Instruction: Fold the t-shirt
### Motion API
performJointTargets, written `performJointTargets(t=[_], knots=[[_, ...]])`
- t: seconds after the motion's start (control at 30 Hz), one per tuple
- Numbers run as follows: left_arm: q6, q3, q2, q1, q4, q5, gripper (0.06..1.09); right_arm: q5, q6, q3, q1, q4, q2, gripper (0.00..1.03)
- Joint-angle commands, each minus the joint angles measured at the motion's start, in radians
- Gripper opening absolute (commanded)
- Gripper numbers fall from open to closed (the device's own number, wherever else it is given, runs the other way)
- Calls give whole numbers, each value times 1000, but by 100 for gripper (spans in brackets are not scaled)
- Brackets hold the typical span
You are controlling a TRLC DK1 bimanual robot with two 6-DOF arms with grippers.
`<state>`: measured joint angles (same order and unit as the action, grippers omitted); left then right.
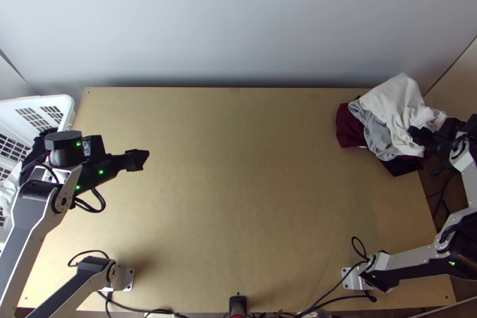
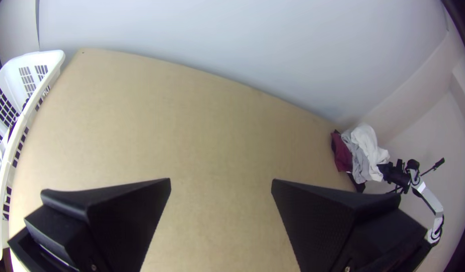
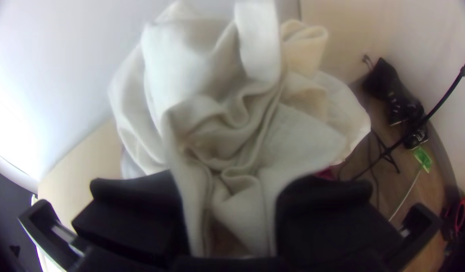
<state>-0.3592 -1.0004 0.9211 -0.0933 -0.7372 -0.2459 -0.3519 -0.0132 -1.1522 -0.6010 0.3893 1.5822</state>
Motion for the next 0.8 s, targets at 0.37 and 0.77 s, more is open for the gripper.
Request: performJointTargets(t=[0.37,0.77], knots=[[-12,3,-28,-2,-11,0,103,-2,-31,-7,-11,-32,-142,99],[0,32,-61,26,-11,2,103,-7,70,244,63,42,-557,99]])
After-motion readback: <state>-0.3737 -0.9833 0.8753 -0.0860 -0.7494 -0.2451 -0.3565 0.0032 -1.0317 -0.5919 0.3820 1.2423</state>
